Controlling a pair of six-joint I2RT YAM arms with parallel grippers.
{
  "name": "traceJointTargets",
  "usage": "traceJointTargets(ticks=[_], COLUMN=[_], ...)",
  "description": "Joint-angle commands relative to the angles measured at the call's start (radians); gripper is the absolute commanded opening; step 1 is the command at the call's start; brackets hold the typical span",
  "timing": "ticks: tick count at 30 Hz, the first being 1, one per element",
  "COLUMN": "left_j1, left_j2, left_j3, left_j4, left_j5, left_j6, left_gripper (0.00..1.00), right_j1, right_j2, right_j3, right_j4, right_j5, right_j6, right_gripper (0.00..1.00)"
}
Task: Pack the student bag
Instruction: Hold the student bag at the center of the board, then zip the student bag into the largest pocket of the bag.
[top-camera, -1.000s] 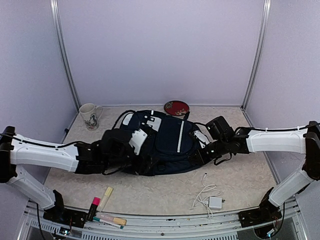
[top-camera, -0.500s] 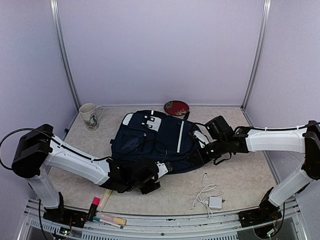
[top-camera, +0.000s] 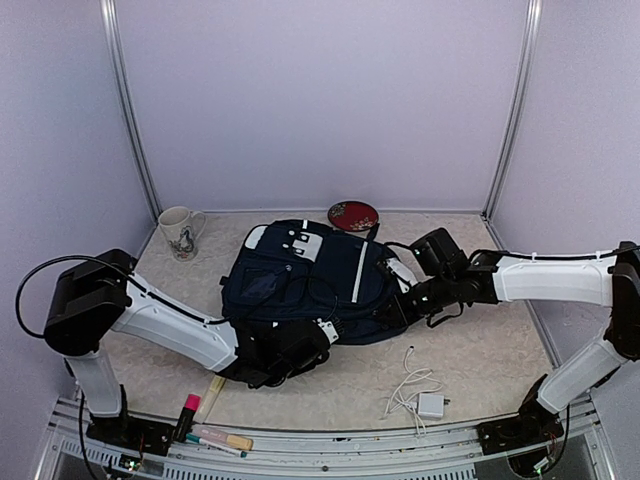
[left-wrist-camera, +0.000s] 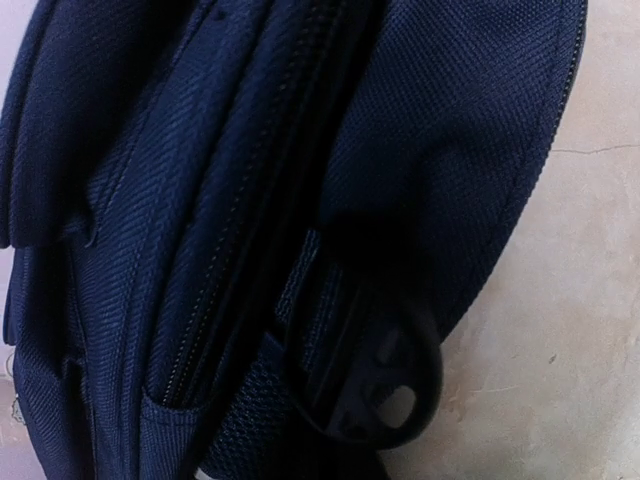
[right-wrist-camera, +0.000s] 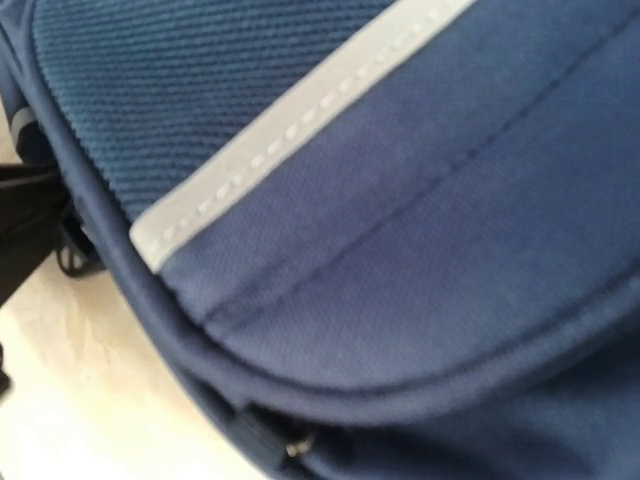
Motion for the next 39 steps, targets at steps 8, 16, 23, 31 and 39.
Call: traceJointTargets(ticks=[8, 16, 23, 31, 39], left_j1=[0.062, 0.056, 0.051, 0.084, 0.230], left_j2=[-0.203, -0.293, -0.410, -0.495, -0.547], left_j3=[-0.134, -0.218, -0.275, -0.342, -0.358], left_j4=[0.004, 0.021, 0.059, 0.158, 0.175], left_j5=[-0.128, -0.067, -0.020, 0.048, -0.006], left_j6=[-0.040, -0.031, -0.034, -0.038, -0.178], left_gripper=[0.00, 0.00, 0.00, 0.00, 0.00], right_j1=[-0.120, -0.221, -0.244, -0.250, -0.223], right_j2=[-0.037, 0.061, 0.208, 0.278, 0.142], right_j3=[0.115, 0.250, 0.369, 0.390, 0.118], right_j4=[-0.289, -0.287, -0.261, -0.196, 0.047], right_j5=[0.334, 0.473, 0.409, 0.237, -0.109], right_j6=[-0.044, -0.166, -0.300, -0.382, -0.289], right_gripper=[0.00, 0.00, 0.00, 0.00, 0.00])
